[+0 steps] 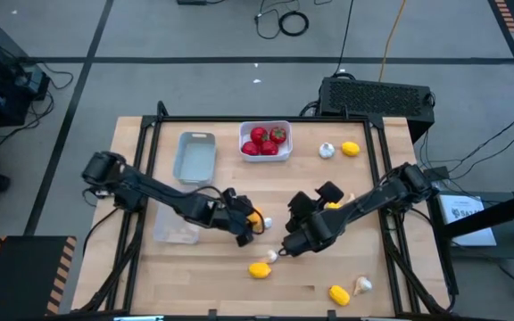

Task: Sort produce into baskets
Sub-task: Put the yellow lemon into the gray bin

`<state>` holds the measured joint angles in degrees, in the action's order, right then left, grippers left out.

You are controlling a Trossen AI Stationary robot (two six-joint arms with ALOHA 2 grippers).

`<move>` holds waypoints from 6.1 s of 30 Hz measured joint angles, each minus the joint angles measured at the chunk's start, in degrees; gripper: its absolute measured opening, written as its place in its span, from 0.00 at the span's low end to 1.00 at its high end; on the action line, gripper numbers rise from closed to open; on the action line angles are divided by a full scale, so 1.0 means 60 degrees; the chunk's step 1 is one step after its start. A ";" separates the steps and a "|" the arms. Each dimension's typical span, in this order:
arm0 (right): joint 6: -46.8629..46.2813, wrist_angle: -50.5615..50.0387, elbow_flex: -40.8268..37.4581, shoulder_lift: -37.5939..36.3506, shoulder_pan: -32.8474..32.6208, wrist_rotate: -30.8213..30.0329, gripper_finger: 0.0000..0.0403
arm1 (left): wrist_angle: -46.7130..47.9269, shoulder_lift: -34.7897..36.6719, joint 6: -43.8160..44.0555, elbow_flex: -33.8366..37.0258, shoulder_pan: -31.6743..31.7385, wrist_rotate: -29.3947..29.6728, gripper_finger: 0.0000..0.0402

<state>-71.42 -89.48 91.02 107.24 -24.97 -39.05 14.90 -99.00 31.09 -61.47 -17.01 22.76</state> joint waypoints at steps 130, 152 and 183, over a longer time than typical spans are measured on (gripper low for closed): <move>0.1587 0.1229 0.0007 0.0011 0.0287 0.0055 0.89 | 0.8455 0.0043 0.2524 -0.2957 0.0579 -0.2277 0.66; 0.3385 0.1229 0.0007 0.0011 0.1100 0.0051 0.89 | 0.8086 -0.0008 0.6163 -0.2937 0.0922 -0.3978 0.66; 0.5097 0.2335 0.0007 0.0011 0.1785 0.0310 0.89 | 0.6074 -0.0293 0.7495 -0.1524 0.0312 -0.3300 0.66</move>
<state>-40.84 -75.47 91.07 107.31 -14.26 -37.19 51.35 -100.75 76.06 -70.61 -15.14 2.96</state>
